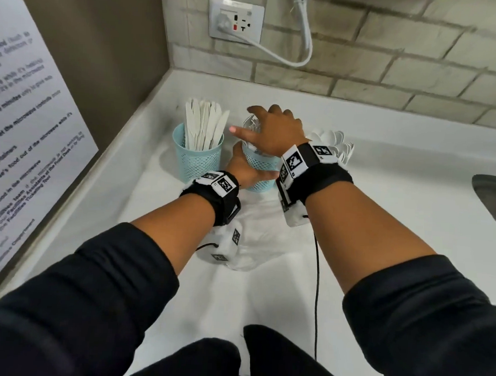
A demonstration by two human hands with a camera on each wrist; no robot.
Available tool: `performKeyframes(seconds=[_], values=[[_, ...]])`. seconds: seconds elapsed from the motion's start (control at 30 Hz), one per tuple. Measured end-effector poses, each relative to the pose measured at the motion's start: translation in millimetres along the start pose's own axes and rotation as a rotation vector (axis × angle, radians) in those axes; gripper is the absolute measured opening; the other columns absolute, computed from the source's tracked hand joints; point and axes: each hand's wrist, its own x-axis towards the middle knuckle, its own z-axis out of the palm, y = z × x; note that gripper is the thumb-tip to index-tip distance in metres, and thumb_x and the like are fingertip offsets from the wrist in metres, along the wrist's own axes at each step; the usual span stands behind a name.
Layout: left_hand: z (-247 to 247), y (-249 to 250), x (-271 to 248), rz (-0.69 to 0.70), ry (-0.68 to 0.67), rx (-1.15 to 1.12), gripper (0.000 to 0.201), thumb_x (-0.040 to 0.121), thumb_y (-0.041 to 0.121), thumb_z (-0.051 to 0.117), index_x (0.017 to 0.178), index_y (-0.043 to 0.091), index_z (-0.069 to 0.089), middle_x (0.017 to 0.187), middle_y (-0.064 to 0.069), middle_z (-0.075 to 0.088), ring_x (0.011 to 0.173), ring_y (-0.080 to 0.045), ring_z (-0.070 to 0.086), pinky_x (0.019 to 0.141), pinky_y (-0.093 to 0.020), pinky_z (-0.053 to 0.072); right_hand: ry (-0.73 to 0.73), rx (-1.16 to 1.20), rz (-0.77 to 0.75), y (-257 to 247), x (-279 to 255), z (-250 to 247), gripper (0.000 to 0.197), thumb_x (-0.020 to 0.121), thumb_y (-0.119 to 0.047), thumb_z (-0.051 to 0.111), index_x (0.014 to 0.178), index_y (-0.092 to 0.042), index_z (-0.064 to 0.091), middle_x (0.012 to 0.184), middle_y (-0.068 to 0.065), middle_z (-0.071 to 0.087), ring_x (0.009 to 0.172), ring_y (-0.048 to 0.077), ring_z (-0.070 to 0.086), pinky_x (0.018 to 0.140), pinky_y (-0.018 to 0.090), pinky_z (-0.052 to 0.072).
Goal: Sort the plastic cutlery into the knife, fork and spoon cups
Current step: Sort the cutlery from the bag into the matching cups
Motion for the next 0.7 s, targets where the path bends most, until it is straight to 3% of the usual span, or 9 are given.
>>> performKeyframes(seconds=[0.1, 0.2, 0.4, 0.5, 0.57, 0.63, 0.7], values=[[0.4, -4.1, 3.9, 0.029, 0.065, -0.007, 0.103, 0.062, 0.027, 0.085, 0.141, 0.007, 0.021, 0.135, -0.006, 0.046, 0.124, -0.021, 0.047, 0.104, -0.035, 0.041, -0.007, -0.003, 0.004, -0.3, -1.4, -1.9, 0.085, 0.074, -0.080, 0.039, 0.139, -0.027, 0.038, 0.138, 0.014, 0.043, 0.128, 0.037, 0.037, 0.102, 0.048, 0.032], [0.9, -6.5, 3.8, 0.070, 0.095, 0.023, 0.098, 0.063, 0.024, 0.084, 0.138, 0.007, 0.024, 0.117, 0.000, 0.051, 0.109, -0.017, 0.052, 0.096, -0.029, 0.045, 0.044, -0.033, -0.015, -3.9, 0.5, 3.5, 0.086, 0.072, -0.080, 0.045, 0.135, -0.022, 0.042, 0.132, 0.013, 0.048, 0.122, 0.035, 0.042, 0.098, 0.045, 0.036], [-2.2, -15.2, 6.0, 0.061, 0.100, 0.045, 0.094, 0.056, 0.035, 0.088, 0.126, 0.008, 0.031, 0.118, -0.001, 0.054, 0.106, -0.018, 0.056, 0.094, -0.037, 0.048, 0.237, 0.072, -0.004, -0.1, 1.2, 7.0, 0.046, 0.090, -0.047, 0.041, 0.122, -0.017, 0.054, 0.117, 0.011, 0.060, 0.107, 0.033, 0.054, 0.086, 0.036, 0.040], [-1.5, -15.2, 6.4, 0.056, 0.123, 0.028, 0.100, 0.054, 0.030, 0.089, 0.131, 0.010, 0.029, 0.119, -0.001, 0.055, 0.107, -0.017, 0.055, 0.094, -0.034, 0.049, 0.146, 0.021, -0.193, -1.0, 0.9, 8.9, 0.056, 0.080, -0.063, 0.042, 0.117, -0.025, 0.058, 0.114, 0.006, 0.062, 0.107, 0.029, 0.055, 0.086, 0.035, 0.040], [-2.1, -14.5, 6.0, 0.057, 0.119, 0.023, 0.103, 0.053, 0.029, 0.089, 0.134, 0.011, 0.028, 0.123, -0.003, 0.055, 0.110, -0.018, 0.055, 0.095, -0.033, 0.048, 0.132, 0.012, -0.160, 1.3, 0.1, 8.1, 0.059, 0.077, -0.069, 0.047, 0.115, -0.025, 0.058, 0.115, 0.004, 0.060, 0.110, 0.029, 0.052, 0.088, 0.038, 0.041], [-3.4, -14.2, 5.8, 0.056, 0.131, 0.034, 0.100, 0.056, 0.029, 0.089, 0.134, 0.009, 0.029, 0.120, 0.001, 0.053, 0.107, -0.016, 0.054, 0.092, -0.028, 0.046, 0.183, -0.017, -0.094, 3.0, -0.6, 9.2, 0.056, 0.079, -0.066, 0.051, 0.116, -0.024, 0.057, 0.117, 0.004, 0.058, 0.111, 0.030, 0.050, 0.090, 0.041, 0.041], [-4.1, -13.4, 5.3, 0.052, 0.112, 0.049, 0.097, 0.060, 0.027, 0.087, 0.134, 0.009, 0.028, 0.112, 0.004, 0.050, 0.101, -0.012, 0.050, 0.086, -0.023, 0.042, 0.190, -0.047, -0.162, 2.0, -0.8, 12.7, 0.048, 0.080, -0.059, 0.054, 0.112, -0.023, 0.059, 0.110, 0.004, 0.062, 0.106, 0.028, 0.054, 0.086, 0.039, 0.043]])
